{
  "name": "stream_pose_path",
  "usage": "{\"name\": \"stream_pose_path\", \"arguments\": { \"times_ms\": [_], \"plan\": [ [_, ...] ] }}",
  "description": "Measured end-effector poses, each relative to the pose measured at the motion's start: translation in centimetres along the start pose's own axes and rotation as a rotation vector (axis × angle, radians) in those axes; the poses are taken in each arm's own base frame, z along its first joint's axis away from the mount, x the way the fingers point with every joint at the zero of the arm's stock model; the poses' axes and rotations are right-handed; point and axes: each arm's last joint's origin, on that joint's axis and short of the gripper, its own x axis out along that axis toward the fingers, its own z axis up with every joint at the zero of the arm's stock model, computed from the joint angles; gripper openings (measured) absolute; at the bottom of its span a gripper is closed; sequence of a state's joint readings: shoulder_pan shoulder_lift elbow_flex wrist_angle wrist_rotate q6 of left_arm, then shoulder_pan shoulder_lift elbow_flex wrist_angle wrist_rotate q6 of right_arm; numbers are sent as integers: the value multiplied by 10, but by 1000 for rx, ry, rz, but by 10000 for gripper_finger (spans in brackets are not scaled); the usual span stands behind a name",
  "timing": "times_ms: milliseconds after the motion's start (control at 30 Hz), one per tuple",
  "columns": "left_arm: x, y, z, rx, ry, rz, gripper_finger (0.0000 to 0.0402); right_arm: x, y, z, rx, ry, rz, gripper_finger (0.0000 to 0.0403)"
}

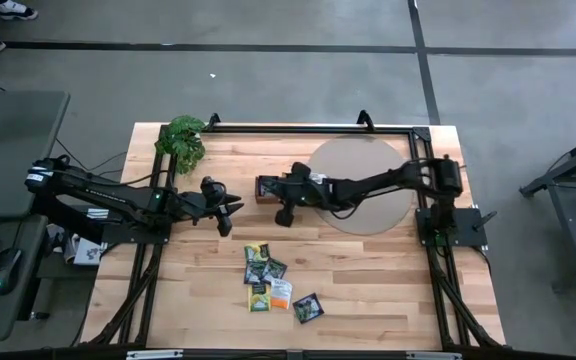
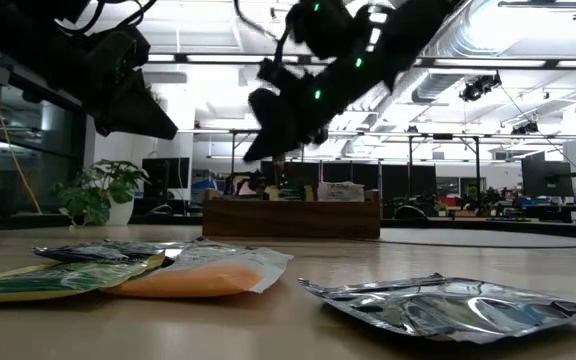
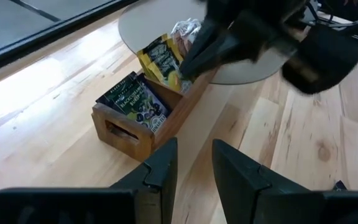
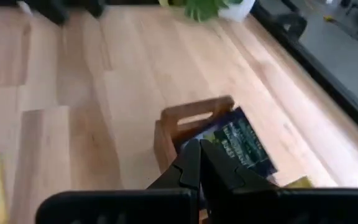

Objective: Pick & Place Tea
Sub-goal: Put the violet tea bag into the left section of the wooden organizer

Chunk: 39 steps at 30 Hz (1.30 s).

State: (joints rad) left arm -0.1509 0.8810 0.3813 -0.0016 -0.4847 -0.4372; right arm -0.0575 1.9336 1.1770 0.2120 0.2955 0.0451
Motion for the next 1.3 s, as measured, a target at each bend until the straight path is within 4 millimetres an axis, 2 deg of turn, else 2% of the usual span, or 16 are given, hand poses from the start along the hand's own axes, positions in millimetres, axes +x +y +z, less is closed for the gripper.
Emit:
{"name": "stream_pose_path", "arguments": {
  "times_ms": [133,233,367,533,700,933,1300],
  "plan": [
    [0,0,0,-6,3,-4,97,-20,13,13,-48,-23,85,0],
    [0,0,0,-12,7,-13,97,-30,29,11,-91,12,199,0],
    [0,-1,-1,-17,14,-27,97,-42,56,-1,-155,105,313,0],
    [0,-1,-1,-45,23,-45,97,-63,91,-18,-261,186,284,0],
    [4,-6,-5,-62,56,-73,97,-83,117,-34,-280,273,304,0],
    [10,-32,-17,-65,62,-177,97,-107,138,-53,-275,357,204,0],
    [18,-79,-50,-148,34,-295,97,-148,179,-73,-304,371,308,0]
  ]
}}
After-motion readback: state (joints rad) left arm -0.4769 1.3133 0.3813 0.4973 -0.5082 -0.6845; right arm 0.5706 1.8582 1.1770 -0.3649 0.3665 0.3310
